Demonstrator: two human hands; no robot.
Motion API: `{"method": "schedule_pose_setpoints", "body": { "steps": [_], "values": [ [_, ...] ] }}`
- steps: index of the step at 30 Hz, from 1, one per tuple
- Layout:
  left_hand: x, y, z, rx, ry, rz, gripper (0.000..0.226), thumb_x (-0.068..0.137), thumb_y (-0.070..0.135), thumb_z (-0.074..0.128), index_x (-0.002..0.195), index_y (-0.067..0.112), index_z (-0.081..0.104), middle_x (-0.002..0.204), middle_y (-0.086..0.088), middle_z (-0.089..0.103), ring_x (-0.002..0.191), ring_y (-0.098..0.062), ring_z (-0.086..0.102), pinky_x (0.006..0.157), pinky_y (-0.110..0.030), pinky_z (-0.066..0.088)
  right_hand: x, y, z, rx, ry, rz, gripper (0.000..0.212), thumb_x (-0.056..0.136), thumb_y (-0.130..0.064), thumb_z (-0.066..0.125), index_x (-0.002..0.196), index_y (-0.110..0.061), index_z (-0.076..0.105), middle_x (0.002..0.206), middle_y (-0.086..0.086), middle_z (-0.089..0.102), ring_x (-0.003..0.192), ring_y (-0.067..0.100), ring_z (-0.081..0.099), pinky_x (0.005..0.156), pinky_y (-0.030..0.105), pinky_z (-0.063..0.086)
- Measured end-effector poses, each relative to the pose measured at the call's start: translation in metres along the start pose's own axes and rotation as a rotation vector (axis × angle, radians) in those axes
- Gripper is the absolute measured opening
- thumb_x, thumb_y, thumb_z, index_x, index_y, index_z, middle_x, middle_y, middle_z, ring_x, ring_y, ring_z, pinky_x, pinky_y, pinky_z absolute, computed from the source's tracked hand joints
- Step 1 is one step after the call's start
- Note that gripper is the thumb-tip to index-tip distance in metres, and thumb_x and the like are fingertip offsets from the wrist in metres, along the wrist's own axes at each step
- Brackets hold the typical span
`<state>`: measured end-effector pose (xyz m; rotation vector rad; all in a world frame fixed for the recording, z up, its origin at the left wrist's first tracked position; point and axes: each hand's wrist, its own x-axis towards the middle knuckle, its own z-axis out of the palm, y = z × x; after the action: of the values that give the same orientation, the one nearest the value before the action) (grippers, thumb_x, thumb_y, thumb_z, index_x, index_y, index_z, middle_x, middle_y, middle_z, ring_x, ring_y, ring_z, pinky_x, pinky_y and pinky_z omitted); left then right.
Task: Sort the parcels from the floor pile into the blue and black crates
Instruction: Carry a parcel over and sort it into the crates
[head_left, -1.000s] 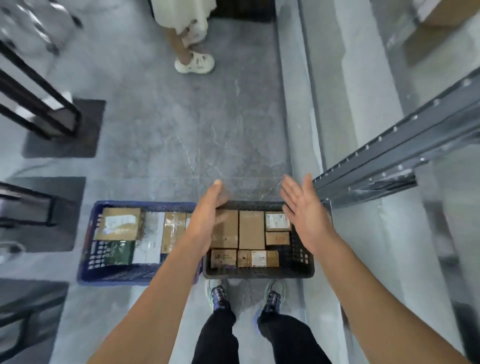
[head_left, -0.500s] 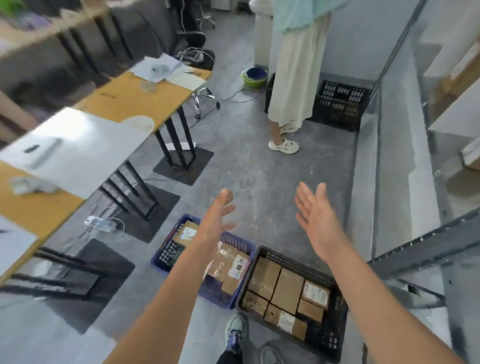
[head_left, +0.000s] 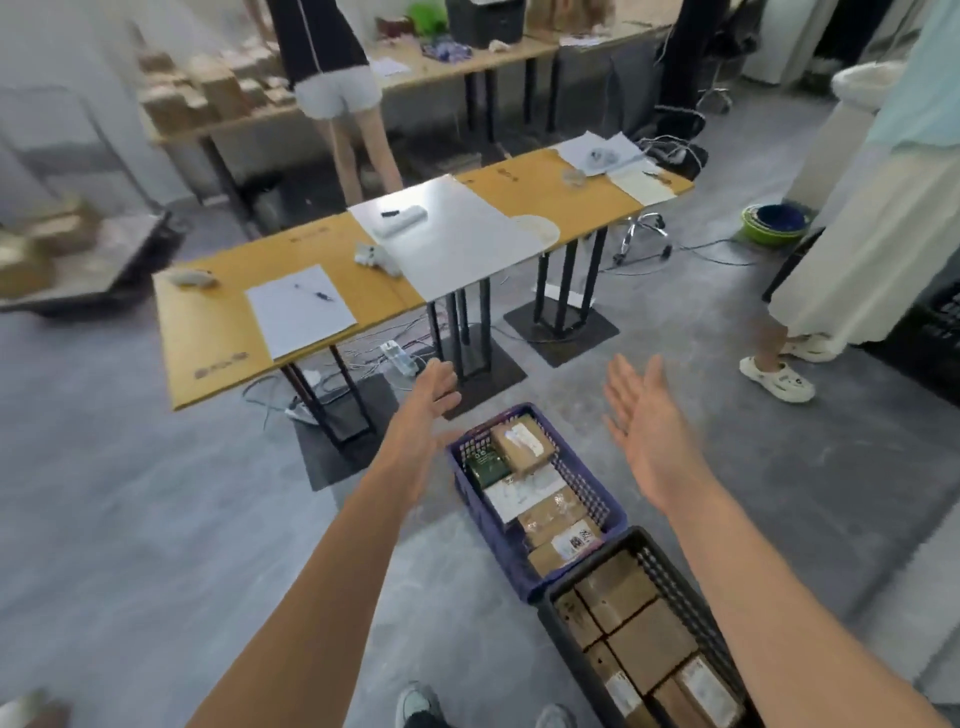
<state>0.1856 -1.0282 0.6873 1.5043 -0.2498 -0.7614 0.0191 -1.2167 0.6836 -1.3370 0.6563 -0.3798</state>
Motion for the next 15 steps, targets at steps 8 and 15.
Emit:
{"method": "schedule_pose_setpoints", "body": {
  "steps": [8, 15],
  "values": [
    [-0.057, 0.001, -0.142, -0.142, 0.255, 0.005, 0.057, 0.104, 0.059, 0.038, 0.15, 0.025, 0.048, 0.15, 0.005, 0.051, 0.134, -0.016, 0.051, 0.102, -0.043, 0.049, 0.002, 0.008, 0.147, -0.05, -0.26, 0.019, 0.091, 0.09, -0.08, 0.024, 0.166, -0.03, 0.022, 0.17, -0.011, 0.028, 0.154, 0.008, 0.029, 0.127, 0.038, 0.022],
    [-0.119, -0.001, -0.277, -0.211, 0.431, 0.047, 0.056, 0.095, 0.066, 0.043, 0.138, 0.032, 0.053, 0.147, 0.007, 0.052, 0.132, -0.013, 0.052, 0.101, -0.04, 0.049, 0.001, 0.025, 0.31, -0.079, -0.45, 0.043, 0.08, 0.098, -0.073, 0.02, 0.164, -0.03, 0.027, 0.168, -0.011, 0.033, 0.151, 0.007, 0.033, 0.127, 0.038, 0.022]
  ]
}}
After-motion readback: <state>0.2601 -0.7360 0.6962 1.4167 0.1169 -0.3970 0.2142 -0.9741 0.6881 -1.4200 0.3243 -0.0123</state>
